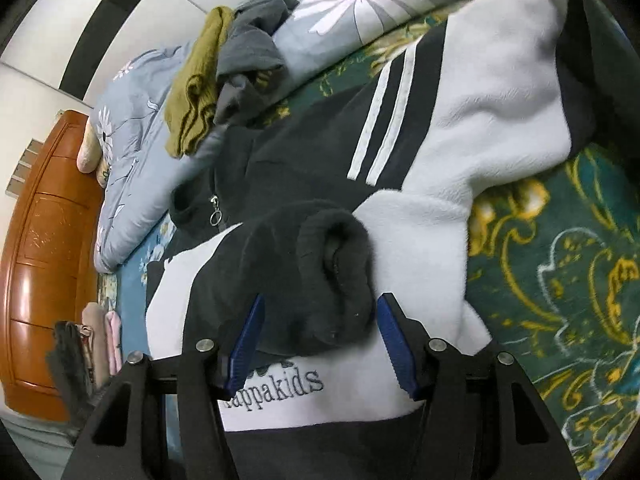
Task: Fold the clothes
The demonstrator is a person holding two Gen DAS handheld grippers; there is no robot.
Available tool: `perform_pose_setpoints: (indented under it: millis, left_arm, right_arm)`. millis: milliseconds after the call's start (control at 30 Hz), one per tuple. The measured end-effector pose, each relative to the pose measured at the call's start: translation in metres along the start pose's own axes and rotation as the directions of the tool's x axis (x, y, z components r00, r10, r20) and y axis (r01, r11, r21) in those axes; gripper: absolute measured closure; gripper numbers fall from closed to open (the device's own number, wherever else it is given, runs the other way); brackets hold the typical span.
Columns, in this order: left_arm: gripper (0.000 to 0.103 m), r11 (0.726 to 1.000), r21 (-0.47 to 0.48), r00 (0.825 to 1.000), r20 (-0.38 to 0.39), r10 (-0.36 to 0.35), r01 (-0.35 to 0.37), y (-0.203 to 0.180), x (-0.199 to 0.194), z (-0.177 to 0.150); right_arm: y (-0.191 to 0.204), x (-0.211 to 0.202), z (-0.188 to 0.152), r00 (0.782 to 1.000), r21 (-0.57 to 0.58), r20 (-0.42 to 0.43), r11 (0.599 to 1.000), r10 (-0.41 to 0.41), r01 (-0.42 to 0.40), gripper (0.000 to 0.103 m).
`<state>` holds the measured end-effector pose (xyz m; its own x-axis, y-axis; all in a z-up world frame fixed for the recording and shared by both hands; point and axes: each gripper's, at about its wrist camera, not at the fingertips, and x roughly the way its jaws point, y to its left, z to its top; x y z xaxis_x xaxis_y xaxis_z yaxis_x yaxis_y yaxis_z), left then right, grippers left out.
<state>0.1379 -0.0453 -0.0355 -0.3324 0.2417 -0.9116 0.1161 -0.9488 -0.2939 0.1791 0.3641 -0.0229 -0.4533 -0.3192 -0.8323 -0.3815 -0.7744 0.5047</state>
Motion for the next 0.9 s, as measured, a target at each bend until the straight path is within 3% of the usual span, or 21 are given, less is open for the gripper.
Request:
perform_pose_setpoints:
  millis: [200, 267, 333, 433, 500, 600, 700, 800, 867, 900]
  left_arm:
    - [0.039, 0.999, 0.027, 0.999, -0.009, -0.039, 0.039, -0.004, 0.002, -0.003]
    - [0.039, 0.997, -0.01, 0.997, 0.007, -0.077, 0.077, 0.003, -0.004, -0.003]
    - [0.039, 0.991, -0.062, 0.993, 0.034, -0.116, 0.118, 0.013, -0.011, -0.001]
    - [0.039, 0.985, -0.092, 0.989, 0.039, -0.141, 0.144, 0.02, -0.012, -0.001]
    - [0.039, 0.986, -0.085, 0.99, 0.036, -0.138, 0.14, 0.017, -0.011, -0.002]
    - [0.039, 0.988, -0.073, 0.991, 0.026, -0.131, 0.132, 0.015, -0.01, -0.002]
    - [0.039, 0.992, -0.072, 0.994, -0.009, -0.104, 0.104, 0.013, 0.001, -0.002]
    - [0.039, 0.995, -0.072, 0.995, -0.059, -0.08, 0.075, 0.012, 0.011, -0.005]
    - [0.039, 0.995, -0.069, 0.994, -0.077, -0.072, 0.066, 0.011, 0.014, -0.007]
    - [0.039, 0.995, -0.069, 0.995, -0.076, -0.071, 0.066, 0.011, 0.015, -0.007]
  right_arm:
    - [-0.001, 0.018, 0.007, 1.0, 0.091, -0.016, 0.996, -0.016, 0.017, 0.044]
    - [-0.002, 0.023, 0.011, 1.0, 0.13, -0.016, 0.991, -0.023, 0.025, 0.058]
    - [-0.004, 0.029, 0.015, 0.999, 0.168, -0.016, 0.985, -0.031, 0.033, 0.083]
    - [0.027, 0.02, 0.031, 0.999, 0.055, -0.01, 0.998, -0.038, 0.038, 0.086]
    - [0.063, -0.006, 0.042, 0.998, -0.088, 0.059, 0.996, 0.019, -0.014, 0.087]
    - [0.099, -0.057, 0.052, 0.959, -0.267, 0.196, 0.952, 0.206, -0.15, 0.087]
    - [0.092, -0.064, 0.058, 0.95, -0.307, 0.239, 0.944, 0.201, -0.123, 0.087]
    - [0.04, -0.004, 0.068, 0.992, -0.175, 0.12, 0.984, -0.026, 0.047, 0.087]
    - [0.012, 0.027, 0.067, 0.995, -0.092, 0.03, 0.991, -0.097, 0.099, 0.087]
    - [0.009, 0.029, 0.065, 0.995, -0.087, 0.034, 0.991, -0.098, 0.101, 0.087]
